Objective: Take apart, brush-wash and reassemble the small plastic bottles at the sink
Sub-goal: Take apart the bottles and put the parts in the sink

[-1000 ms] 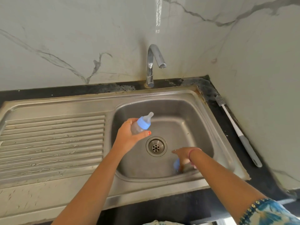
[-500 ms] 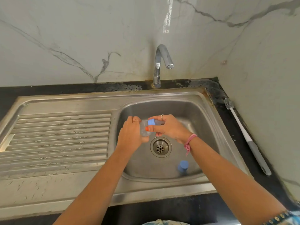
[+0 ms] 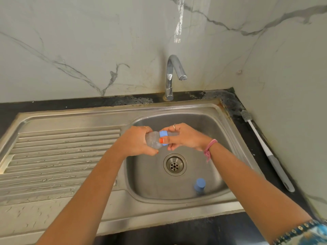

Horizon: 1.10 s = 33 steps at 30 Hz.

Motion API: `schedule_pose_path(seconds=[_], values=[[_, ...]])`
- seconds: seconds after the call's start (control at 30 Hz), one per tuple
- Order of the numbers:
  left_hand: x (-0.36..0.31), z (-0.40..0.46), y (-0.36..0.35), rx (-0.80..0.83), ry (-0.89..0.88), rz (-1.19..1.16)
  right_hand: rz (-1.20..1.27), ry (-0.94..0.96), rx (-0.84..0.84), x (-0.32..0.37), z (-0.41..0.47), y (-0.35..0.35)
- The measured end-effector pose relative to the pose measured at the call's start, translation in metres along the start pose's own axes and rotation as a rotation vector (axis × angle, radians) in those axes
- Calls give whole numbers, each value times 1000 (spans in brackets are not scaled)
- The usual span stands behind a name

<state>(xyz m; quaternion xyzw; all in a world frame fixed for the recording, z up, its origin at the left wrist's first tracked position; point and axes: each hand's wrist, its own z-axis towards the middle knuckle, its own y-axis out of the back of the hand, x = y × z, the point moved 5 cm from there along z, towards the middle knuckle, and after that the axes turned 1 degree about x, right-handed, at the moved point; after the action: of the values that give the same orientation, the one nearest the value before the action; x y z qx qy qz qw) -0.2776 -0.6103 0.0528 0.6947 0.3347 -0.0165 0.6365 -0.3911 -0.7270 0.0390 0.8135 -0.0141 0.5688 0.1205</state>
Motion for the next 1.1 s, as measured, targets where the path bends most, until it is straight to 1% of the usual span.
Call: schedule_pose_path(seconds=[0.03,0.07,0.13,0.2,0.27,0.43,0.5,0.57,0.7,0.77,0.8,0.87,0.93,0.97,1.03,1.1], values=[[-4,1,-2,-7,-32,109,-58,-83,89,2,-1,2],[-12,2,-2,-54,-87,265,-130,-174,180,3,-1,3],[-33,1,-3,-227,-246,577,-263,-331,338,1,-3,2],[-49,-3,-2,-330,-344,705,-308,-416,418,-2,-3,0],[-55,-3,1,-382,-380,744,-299,-412,379,-4,-1,4],[-50,6,7,-386,-408,814,-464,-201,149,0,9,7],[-46,10,10,-349,-400,790,-472,-124,79,1,10,4],[-38,15,10,-313,-373,763,-475,-88,34,1,11,3],[-38,14,15,-165,-339,708,-500,-46,-4,-4,16,1],[-34,19,18,-174,-269,738,-505,-43,13,-2,18,1],[-36,18,20,-180,-278,758,-517,-62,46,1,18,1],[-46,14,22,-248,-405,876,-479,-143,178,7,15,3],[-52,11,24,-387,-513,985,-277,-257,333,11,9,4],[-53,9,23,-446,-548,1023,-189,-291,373,11,8,5],[-56,5,21,-526,-570,1075,-112,-321,363,8,10,6],[-56,5,19,-565,-551,1132,-112,-320,326,4,11,4]])
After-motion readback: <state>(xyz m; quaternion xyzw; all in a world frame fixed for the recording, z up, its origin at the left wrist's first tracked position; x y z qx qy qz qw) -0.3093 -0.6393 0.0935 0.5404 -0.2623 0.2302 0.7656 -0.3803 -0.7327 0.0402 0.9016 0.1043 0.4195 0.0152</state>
